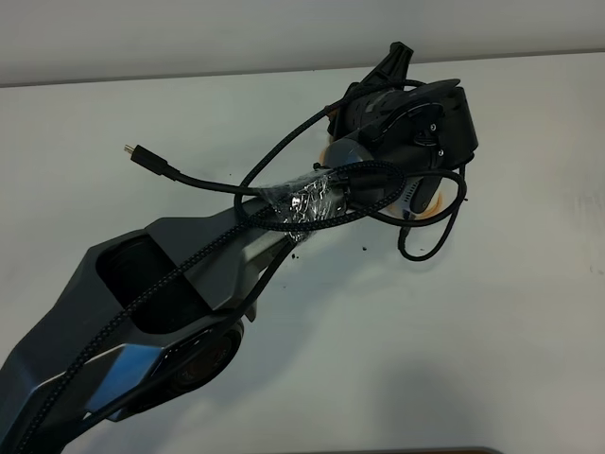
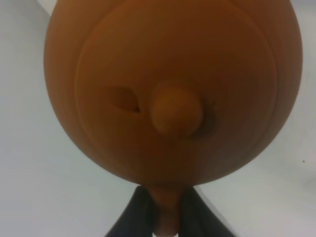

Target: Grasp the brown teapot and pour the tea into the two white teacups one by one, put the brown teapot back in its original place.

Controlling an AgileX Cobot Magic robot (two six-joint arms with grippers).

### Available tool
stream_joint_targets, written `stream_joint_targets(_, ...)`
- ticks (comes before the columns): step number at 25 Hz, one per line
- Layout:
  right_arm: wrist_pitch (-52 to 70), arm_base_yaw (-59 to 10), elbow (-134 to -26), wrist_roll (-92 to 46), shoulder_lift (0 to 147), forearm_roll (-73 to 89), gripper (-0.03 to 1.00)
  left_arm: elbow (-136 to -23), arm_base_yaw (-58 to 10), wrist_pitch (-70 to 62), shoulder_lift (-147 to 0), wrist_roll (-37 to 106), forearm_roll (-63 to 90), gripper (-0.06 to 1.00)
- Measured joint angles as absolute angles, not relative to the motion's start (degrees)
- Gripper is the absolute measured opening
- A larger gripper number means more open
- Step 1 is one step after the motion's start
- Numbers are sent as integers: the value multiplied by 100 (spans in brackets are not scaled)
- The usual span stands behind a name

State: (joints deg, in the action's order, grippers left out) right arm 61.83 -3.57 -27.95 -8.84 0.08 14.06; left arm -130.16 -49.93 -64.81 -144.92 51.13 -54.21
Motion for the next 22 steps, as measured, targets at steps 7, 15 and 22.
stream_joint_targets(7,6183,-357,-2795,-884,8,1406,24,-13016,-4993,-6734,-14324,4556,-4809,11)
stream_joint_targets(15,6183,-357,-2795,-884,8,1406,24,-13046,-4993,-6808,-13735,3734,-4069,11)
stream_joint_targets(22,6183,-357,-2795,-884,8,1406,24,-13046,-4972,-6813,-13588,2879,-3208,11)
